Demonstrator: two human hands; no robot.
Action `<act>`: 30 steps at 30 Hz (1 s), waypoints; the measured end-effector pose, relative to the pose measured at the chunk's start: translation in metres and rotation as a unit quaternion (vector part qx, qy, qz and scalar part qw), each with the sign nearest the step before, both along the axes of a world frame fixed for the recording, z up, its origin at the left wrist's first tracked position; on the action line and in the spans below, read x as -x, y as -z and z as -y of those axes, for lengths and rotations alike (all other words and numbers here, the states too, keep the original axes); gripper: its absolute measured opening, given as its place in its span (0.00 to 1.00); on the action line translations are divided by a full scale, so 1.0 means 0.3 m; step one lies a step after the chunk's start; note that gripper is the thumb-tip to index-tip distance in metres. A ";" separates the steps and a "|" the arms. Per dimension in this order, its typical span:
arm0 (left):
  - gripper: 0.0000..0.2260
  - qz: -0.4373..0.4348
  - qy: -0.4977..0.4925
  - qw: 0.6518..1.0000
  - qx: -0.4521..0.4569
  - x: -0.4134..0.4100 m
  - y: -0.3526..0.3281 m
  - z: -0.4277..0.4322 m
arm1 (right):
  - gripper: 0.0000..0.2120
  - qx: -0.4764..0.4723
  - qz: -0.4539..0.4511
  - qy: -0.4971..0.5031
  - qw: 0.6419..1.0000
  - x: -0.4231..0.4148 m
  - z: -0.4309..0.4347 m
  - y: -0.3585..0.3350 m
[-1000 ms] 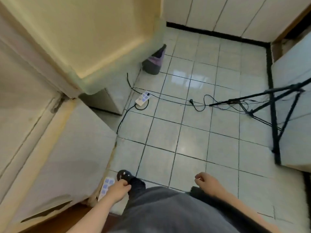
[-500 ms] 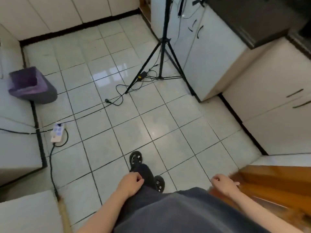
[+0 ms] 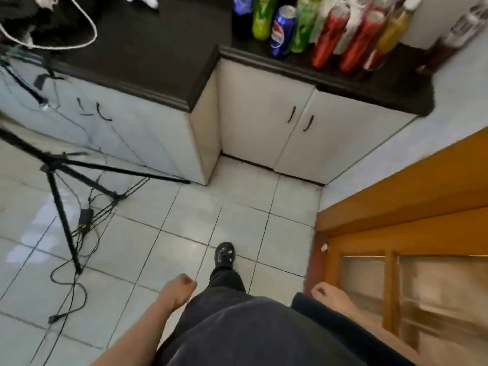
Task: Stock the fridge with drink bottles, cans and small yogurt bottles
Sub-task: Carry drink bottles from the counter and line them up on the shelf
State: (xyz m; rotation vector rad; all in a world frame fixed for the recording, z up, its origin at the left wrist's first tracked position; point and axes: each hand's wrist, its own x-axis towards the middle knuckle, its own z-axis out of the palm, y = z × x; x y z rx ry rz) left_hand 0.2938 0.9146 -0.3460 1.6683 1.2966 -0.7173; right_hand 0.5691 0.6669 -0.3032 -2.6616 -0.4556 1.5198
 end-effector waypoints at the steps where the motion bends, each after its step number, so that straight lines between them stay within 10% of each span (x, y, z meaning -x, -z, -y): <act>1: 0.09 0.003 0.022 1.000 -0.012 -0.076 -0.014 -0.085 | 0.08 -0.011 0.018 0.021 1.000 -0.043 -0.040 -0.008; 8: 0.17 -0.002 0.207 0.975 -0.085 -0.633 -0.093 -0.505 | 0.13 -0.065 0.033 0.126 0.989 -0.247 -0.233 -0.039; 21: 0.13 0.083 0.156 0.984 -0.009 -1.403 -0.121 -0.482 | 0.07 -0.074 0.013 0.145 0.987 -0.929 -0.386 0.003; 30: 0.07 0.434 0.033 0.895 -0.100 -2.073 -0.603 -0.562 | 0.14 -0.361 0.286 0.304 0.834 -1.573 -0.789 -0.356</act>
